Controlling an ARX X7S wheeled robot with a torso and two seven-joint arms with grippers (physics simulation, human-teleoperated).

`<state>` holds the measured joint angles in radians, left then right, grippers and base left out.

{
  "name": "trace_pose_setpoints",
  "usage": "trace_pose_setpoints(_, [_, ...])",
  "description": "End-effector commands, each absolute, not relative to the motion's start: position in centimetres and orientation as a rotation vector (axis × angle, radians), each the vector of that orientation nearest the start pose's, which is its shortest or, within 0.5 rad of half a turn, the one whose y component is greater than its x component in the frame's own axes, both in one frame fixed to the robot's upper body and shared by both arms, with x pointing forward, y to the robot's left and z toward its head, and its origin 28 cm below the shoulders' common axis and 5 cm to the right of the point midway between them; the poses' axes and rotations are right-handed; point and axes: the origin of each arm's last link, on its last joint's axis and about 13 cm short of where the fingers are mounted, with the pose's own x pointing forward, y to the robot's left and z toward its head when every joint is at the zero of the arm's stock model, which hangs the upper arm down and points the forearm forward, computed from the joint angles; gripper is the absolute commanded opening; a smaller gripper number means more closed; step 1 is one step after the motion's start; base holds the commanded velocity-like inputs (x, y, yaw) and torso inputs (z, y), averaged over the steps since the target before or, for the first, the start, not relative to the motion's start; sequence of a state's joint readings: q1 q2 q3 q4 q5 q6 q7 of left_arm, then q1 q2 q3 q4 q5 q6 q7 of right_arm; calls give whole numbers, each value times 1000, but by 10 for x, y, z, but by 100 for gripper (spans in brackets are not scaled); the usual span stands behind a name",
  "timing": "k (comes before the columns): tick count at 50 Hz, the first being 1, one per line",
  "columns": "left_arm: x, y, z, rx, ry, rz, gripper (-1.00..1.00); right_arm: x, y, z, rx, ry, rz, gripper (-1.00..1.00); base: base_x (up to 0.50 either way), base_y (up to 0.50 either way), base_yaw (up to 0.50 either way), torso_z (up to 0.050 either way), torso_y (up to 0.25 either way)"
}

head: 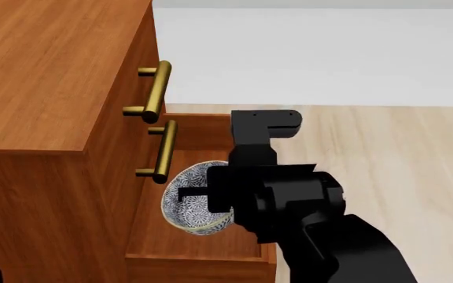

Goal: Put the bowl in the bottom drawer of the cabinet.

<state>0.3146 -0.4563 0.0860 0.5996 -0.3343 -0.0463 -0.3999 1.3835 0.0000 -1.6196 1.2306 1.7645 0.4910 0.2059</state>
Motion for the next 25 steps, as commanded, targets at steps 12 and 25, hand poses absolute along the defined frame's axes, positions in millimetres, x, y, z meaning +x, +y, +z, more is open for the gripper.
trace_pose_setpoints(12, [140, 247, 87, 15, -166, 88, 100, 393, -38, 143, 100, 742, 203, -100, 0, 0, 0, 1, 1])
trace_pose_setpoints(25, [140, 248, 87, 20, -170, 95, 100, 390, -38, 134, 154, 768, 210, -100, 0, 0, 0, 0, 0])
